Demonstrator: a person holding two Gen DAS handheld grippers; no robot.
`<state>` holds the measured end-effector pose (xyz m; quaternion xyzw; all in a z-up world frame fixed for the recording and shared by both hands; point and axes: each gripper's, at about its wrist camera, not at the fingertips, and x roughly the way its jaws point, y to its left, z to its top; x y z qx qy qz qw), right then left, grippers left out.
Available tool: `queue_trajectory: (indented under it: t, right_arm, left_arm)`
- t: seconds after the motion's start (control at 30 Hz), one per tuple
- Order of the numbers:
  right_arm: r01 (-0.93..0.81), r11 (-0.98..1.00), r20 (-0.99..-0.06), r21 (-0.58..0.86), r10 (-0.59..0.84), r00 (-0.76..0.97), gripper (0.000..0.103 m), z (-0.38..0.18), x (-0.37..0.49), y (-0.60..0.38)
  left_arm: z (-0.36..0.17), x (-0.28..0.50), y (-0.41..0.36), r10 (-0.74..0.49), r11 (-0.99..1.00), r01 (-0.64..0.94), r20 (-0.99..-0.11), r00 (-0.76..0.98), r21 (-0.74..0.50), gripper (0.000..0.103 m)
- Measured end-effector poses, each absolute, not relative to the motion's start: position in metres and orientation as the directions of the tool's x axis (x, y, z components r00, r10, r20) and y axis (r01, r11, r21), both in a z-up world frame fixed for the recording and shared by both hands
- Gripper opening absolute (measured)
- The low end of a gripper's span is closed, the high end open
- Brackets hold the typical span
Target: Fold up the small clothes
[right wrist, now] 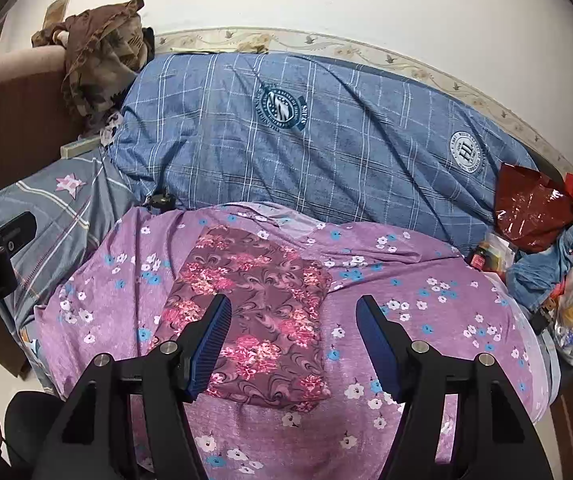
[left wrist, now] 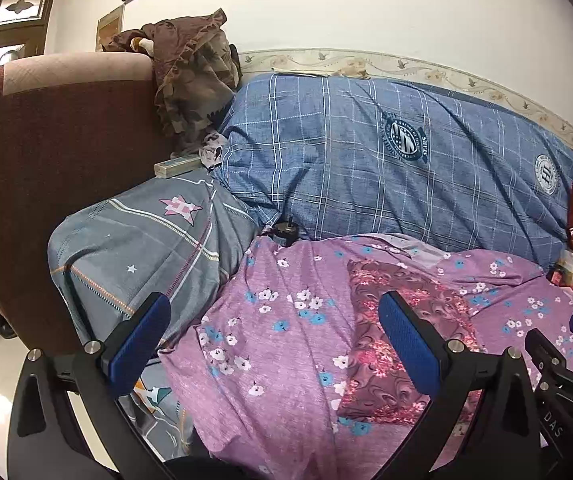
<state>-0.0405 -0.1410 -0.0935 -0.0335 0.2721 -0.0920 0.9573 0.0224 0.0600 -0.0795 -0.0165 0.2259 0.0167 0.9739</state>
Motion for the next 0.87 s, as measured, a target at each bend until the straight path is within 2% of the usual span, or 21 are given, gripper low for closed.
queue_trajectory:
  t: [0.73,0.87]
  right_arm:
    - [0.122,0.986,-0.564,-0.112,-0.164,0.809,0.067,-0.11,0.023,-0.15]
    - [0.12,0.988,-0.579,-0.097,-0.154,0.801,0.067,-0.117,0.039,-0.162]
  left_arm:
    - [-0.089,0.082,0.047,0.039,0.998,-0.058,-0.497,0.867,-0.023,0.103]
    - [-0.089,0.091,0.05,0.016,0.995,-0.061,-0.471,0.882,-0.08,0.103]
